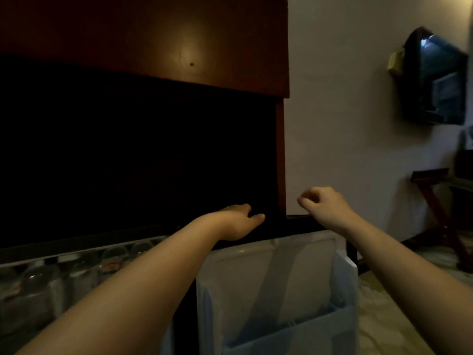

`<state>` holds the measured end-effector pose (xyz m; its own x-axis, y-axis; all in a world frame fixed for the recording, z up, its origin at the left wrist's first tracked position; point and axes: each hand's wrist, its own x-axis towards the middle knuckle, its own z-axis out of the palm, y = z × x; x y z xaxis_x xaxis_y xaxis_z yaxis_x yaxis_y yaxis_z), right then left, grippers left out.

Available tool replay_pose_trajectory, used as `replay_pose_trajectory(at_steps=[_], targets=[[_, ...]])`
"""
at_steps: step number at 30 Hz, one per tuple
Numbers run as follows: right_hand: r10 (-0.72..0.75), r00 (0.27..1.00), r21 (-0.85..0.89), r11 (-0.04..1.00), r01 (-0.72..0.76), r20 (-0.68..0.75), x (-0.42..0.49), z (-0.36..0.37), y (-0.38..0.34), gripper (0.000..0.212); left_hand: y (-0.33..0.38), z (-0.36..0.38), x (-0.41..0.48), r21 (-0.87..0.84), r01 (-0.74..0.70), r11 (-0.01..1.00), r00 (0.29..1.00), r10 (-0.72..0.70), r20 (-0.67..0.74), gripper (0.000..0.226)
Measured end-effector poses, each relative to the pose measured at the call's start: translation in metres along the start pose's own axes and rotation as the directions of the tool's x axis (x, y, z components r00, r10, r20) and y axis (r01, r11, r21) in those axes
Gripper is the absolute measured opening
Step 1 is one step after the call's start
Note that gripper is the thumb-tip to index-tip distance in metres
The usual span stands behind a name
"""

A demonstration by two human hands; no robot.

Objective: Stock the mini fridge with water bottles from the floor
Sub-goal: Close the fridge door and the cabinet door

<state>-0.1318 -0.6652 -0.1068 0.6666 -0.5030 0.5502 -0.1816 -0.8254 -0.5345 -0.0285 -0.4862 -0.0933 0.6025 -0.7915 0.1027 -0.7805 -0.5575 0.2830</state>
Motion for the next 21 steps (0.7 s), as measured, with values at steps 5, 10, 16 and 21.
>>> replay_pose_trajectory(at_steps=[5, 10, 16, 21], targets=[[0.119, 0.984, -0.151, 0.984, -0.098, 0.133, 0.040, 0.011, 0.026, 0.035, 0.003, 0.003, 0.056, 0.045, -0.026, 0.999, 0.982, 0.017, 0.186, 0.070], [0.183, 0.908, -0.187, 0.975, -0.119, 0.378, 0.062, 0.011, 0.046, 0.027, 0.010, -0.004, 0.099, 0.053, -0.080, 0.995, 0.953, 0.061, 0.296, 0.064], [0.210, 0.781, -0.156, 0.977, -0.146, 0.588, 0.079, 0.002, 0.054, 0.014, 0.001, 0.005, 0.130, -0.239, 0.118, 0.964, 0.769, 0.064, 0.636, 0.064], [0.276, 0.675, -0.138, 0.958, -0.251, 0.685, 0.082, -0.001, 0.056, 0.027, -0.002, 0.021, 0.136, -0.200, 0.135, 0.970, 0.688, 0.054, 0.724, 0.086]])
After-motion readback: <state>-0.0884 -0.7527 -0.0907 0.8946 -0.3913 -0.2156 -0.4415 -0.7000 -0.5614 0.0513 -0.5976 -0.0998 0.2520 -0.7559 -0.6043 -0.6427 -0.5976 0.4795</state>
